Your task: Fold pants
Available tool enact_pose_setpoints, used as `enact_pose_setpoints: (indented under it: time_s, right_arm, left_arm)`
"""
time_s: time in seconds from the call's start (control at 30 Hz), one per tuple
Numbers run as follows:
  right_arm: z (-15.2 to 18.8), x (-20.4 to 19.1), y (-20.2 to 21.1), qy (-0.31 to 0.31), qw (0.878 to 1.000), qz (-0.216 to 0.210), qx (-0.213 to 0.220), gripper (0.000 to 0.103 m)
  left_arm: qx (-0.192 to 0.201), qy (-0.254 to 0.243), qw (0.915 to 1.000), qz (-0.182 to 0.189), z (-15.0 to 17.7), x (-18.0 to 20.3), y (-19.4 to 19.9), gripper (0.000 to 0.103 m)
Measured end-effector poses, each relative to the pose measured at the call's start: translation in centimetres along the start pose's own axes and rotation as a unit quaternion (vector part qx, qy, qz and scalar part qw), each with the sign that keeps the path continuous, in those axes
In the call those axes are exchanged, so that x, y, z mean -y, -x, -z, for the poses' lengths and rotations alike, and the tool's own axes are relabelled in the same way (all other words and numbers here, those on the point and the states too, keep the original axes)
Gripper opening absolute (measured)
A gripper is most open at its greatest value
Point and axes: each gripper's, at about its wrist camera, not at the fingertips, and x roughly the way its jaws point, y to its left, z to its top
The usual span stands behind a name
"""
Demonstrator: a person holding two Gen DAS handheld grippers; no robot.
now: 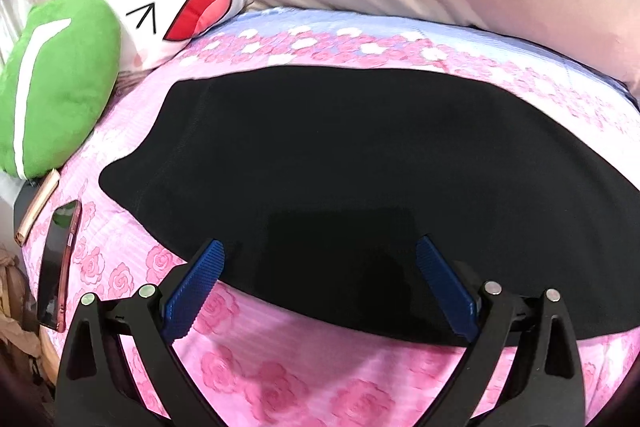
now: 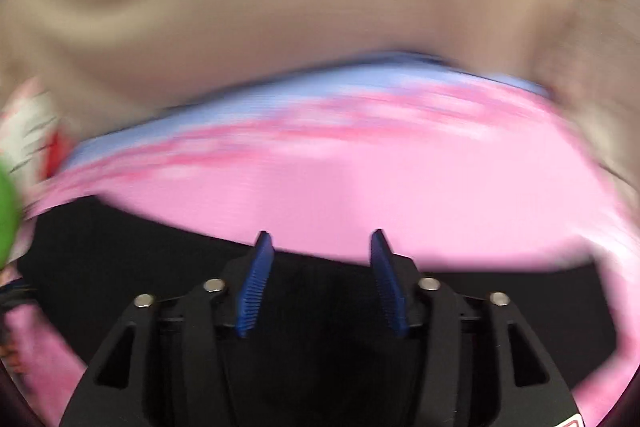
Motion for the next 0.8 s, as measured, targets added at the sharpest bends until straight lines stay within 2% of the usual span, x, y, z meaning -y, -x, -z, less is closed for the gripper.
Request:
enact_pose_setpoints:
  time_s: [0.07,0.1,0.17,0.23,0.3,0.37,0.43,0.47,0.57,0.67,0.73,0.8]
  right_arm:
    - [1.5,8.0,2.0,-0.056,0.996,0.076,-0.001,0.056]
    - [1.9,9.9,2.4,-0.068,0.994,0.088,-0.005,0.056]
    - [2.4,14.0,2.6,-0.086,0.991,0.098,-0.020,0.056]
    - [2.2,15.5,2.1,-0.086,0.993,0.075,-0.023,0.056]
    - [1.8,15.9,1.4,-0.072,0.996,0.052,-0.021,0.056]
    - [2.0,15.2,0.5,-0.051,0.997,0.047,-0.030,0.053]
    - [1.9,14.6,-0.6,-0.030,0.998,0.045,-0.037,0.031]
    - [1.8,14.1,-0.5,-0.018,0.998,0.054,-0.033,0.008]
    - [2.6,11.9,2.0,0.030,0.999,0.018,-0.001,0.009]
    - [4.1,10.3,3.1,0.057,0.998,-0.004,-0.007,0.008]
    - [4.5,10.4,3.2,0.057,0.998,-0.002,-0.008,0.008]
    - [3.8,11.1,4.0,0.053,0.998,0.022,0.012,0.007]
  left_arm:
    - [0.007,-0.007,0.9999,0.009,0.1,1.4,0.9,0.095]
    - [0.008,-0.012,0.9998,0.013,0.2,2.2,1.2,0.095]
    - [0.008,-0.025,0.9994,0.021,0.3,4.4,1.7,0.096]
    - [0.006,-0.039,0.9988,0.029,0.4,6.3,2.0,0.096]
    - [0.002,-0.049,0.9981,0.036,0.6,8.2,2.4,0.096]
    - [0.001,-0.061,0.9975,0.035,0.7,9.5,2.7,0.096]
    - [0.006,-0.074,0.9969,0.028,0.8,10.7,3.1,0.096]
    - [0.006,-0.079,0.9965,0.026,0.7,11.1,3.1,0.096]
    - [0.006,-0.089,0.9958,0.020,0.6,12.2,3.2,0.096]
    - [0.003,-0.096,0.9952,0.018,0.6,13.1,2.9,0.096]
    - [0.000,-0.100,0.9948,0.016,0.6,13.8,2.6,0.096]
    - [-0.001,-0.104,0.9944,0.018,0.5,14.3,2.6,0.096]
